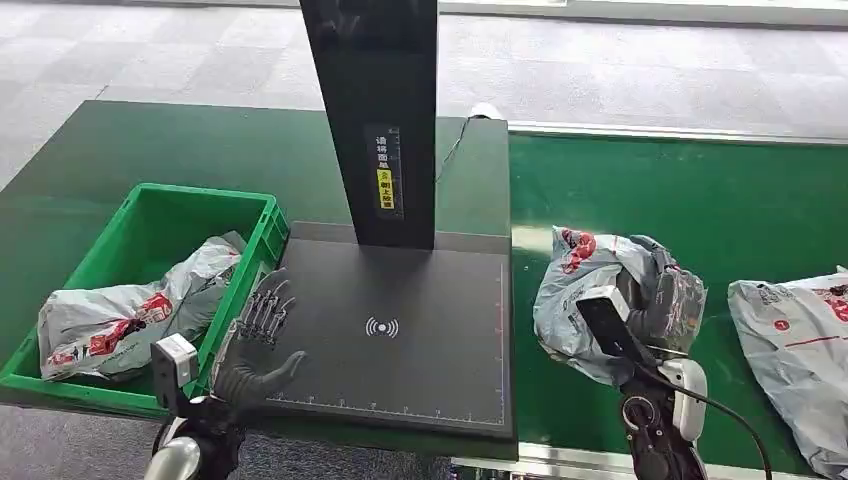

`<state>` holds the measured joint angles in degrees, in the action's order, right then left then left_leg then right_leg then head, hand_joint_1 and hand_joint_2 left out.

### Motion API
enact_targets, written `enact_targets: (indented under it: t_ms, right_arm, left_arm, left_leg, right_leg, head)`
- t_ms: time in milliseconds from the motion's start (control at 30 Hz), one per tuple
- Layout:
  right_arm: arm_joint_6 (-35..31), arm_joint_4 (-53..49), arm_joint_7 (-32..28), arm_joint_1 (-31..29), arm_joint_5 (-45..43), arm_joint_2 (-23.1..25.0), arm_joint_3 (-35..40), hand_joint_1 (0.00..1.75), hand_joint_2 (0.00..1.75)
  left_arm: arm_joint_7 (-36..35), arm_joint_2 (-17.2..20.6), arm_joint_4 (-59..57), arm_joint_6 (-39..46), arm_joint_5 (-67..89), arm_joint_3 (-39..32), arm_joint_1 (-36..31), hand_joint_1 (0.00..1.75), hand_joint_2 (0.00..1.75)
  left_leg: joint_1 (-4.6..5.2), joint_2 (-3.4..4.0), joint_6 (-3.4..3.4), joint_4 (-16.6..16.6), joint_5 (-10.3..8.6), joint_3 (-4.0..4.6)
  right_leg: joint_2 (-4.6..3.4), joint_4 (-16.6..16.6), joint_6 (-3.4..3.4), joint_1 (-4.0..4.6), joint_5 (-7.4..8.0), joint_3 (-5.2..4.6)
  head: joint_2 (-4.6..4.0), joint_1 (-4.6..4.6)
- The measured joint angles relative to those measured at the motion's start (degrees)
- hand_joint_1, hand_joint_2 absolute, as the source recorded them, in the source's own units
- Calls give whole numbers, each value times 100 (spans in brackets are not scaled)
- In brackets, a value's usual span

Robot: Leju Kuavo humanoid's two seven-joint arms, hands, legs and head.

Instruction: Moved the parcel from conveyor to table for the left to box.

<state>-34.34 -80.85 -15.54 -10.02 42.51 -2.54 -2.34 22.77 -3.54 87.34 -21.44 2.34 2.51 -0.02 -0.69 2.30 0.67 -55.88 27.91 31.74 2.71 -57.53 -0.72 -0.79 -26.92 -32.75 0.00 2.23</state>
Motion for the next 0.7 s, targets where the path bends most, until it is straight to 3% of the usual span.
enact_targets:
  t_ms: [700]
  right_arm:
    - [0,0,0,0,0,2,0,175,175]
  left_arm:
    - [0,2,0,0,0,0,0,0,175]
  left_leg:
    - [0,0,0,0,0,0]
  right_leg:
    - [0,0,0,0,0,0]
  head:
    - [0,0]
